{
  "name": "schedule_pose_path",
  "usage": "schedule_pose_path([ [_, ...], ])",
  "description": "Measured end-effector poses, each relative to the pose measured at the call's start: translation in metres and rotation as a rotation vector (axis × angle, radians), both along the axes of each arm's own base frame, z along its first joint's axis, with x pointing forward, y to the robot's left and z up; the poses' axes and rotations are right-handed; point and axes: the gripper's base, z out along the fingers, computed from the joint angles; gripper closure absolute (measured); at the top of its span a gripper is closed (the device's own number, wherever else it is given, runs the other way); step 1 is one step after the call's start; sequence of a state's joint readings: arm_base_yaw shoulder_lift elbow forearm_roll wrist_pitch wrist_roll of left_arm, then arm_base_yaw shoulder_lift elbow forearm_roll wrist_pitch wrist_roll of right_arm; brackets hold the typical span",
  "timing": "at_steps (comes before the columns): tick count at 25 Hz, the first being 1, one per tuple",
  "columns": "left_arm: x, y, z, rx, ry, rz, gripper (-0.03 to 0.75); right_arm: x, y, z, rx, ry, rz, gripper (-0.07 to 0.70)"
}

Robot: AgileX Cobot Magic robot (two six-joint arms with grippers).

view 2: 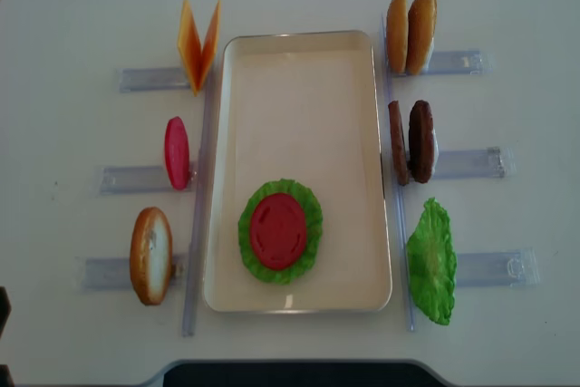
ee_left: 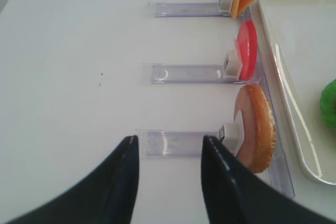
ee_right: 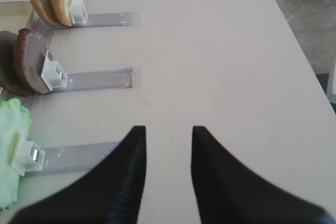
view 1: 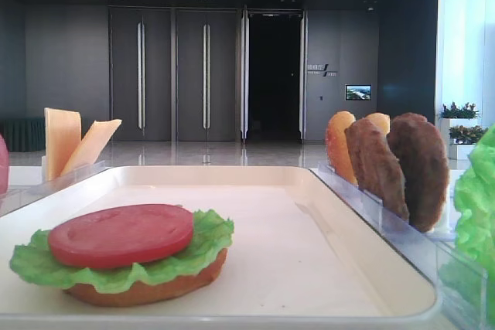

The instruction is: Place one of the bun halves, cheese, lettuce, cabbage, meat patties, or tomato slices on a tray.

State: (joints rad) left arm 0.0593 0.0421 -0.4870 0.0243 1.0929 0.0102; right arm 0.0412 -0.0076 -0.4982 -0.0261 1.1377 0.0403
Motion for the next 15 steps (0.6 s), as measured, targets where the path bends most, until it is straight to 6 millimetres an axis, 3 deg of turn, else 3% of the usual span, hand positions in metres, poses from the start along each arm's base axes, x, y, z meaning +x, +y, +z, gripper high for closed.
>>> schedule_pose_path([
  [15, -0.0087, -0.0005, -0.0002, 0.003, -0.057, 0.0, 0.477, 0.0, 0.0, 0.0, 0.0, 0.0, 0.0, 0.393],
])
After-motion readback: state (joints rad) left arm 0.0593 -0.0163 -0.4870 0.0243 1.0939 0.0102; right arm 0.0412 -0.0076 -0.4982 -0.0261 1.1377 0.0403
